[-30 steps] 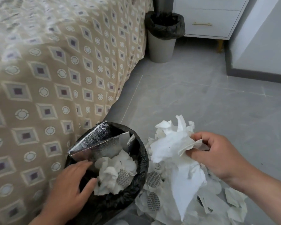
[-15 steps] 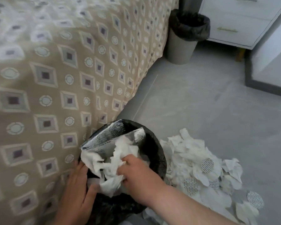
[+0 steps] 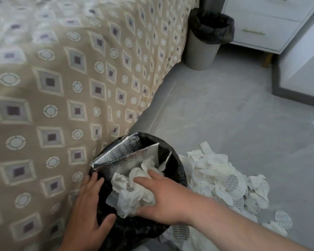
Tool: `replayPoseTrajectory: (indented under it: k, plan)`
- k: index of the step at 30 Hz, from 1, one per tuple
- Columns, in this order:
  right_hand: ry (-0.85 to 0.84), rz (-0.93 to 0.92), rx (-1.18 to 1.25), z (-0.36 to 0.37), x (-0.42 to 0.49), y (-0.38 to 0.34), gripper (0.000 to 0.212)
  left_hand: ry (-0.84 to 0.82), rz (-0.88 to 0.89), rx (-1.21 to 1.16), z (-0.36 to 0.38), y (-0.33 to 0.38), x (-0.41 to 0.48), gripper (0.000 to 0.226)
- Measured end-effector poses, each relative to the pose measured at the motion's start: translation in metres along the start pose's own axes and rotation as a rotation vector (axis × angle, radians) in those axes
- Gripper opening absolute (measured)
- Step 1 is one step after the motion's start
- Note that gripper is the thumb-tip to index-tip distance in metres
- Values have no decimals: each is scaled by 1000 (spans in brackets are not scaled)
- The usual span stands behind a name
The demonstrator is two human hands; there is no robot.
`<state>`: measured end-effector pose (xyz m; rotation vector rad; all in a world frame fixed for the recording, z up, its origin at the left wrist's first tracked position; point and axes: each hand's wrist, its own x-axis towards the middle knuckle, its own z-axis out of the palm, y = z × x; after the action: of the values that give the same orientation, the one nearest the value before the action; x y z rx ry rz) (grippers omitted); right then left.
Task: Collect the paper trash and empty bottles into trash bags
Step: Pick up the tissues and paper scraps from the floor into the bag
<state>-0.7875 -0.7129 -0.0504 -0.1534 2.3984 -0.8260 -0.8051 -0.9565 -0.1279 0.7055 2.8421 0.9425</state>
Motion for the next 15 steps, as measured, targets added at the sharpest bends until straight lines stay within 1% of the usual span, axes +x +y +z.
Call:
replayPoseTrajectory:
  k: [3,5,7,9,12,14,15]
  plan:
    - [118,-6,34,-28,-59,22,63,-19,192,15,-15,29,12,85]
    - [156,67,31,-40,-96,51,55,-9,315,5,-26,61,26,80]
    - [184,193,21,-43,-124,87,48,-31,423,-52,-34,99,43,74]
    - [257,344,94,-36,-148,132,43,-157,556,-55,-28,141,66,67]
    - [393,571,278,-11,-167,196,35,-336,709,56,10,202,99,52]
    - [395,685,366,7,-171,224,36,-457,712,119,55,235,115,49]
    - [375,723,410,15,-172,234,38,-551,649,155,79,246,122,53]
